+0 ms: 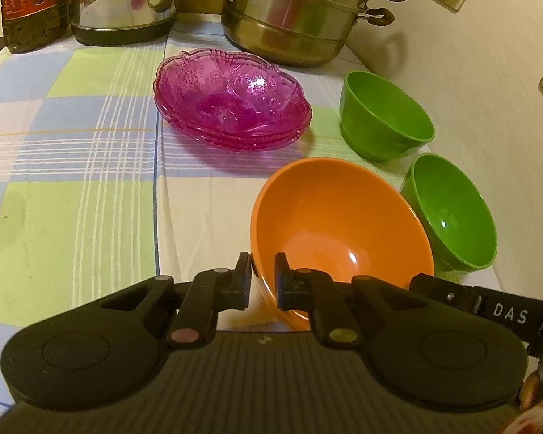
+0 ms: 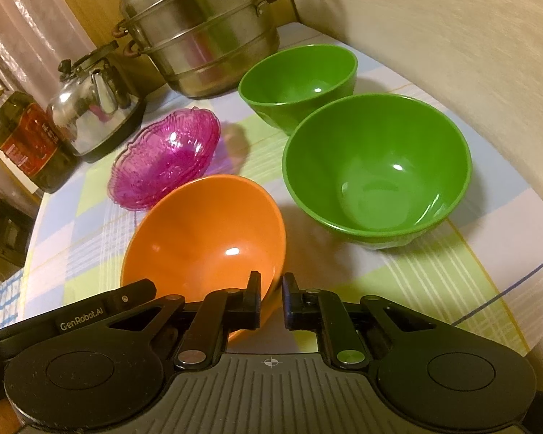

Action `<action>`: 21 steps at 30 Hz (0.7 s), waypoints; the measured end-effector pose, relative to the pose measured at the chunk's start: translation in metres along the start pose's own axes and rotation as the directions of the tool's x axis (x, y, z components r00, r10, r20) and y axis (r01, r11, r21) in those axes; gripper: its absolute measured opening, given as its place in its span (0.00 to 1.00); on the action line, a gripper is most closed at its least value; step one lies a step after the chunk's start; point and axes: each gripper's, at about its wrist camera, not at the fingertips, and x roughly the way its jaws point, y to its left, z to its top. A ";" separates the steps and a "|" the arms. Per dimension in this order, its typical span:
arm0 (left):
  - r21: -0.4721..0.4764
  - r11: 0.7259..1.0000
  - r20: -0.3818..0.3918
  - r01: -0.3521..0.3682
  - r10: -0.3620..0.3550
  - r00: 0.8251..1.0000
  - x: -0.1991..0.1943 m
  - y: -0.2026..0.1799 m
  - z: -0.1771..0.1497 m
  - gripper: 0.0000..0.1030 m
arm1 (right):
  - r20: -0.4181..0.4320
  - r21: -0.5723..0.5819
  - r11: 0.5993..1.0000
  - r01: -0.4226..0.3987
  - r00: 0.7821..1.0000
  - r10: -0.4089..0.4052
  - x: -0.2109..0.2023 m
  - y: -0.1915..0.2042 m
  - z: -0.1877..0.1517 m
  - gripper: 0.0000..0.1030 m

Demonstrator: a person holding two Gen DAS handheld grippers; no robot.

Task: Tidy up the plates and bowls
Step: 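Hold the orange bowl rim with both grippers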

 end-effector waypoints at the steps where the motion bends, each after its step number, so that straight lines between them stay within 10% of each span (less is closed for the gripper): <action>1: -0.001 1.000 0.000 -0.002 0.002 1.000 -0.002 0.000 -0.001 0.11 | -0.001 -0.002 1.000 0.000 1.000 0.000 -0.001 0.000 0.000 0.11; 21: 0.011 1.000 0.038 -0.010 0.010 0.999 -0.043 -0.013 -0.003 0.11 | 0.041 -0.021 0.999 -0.031 0.999 0.032 -0.041 0.009 -0.004 0.11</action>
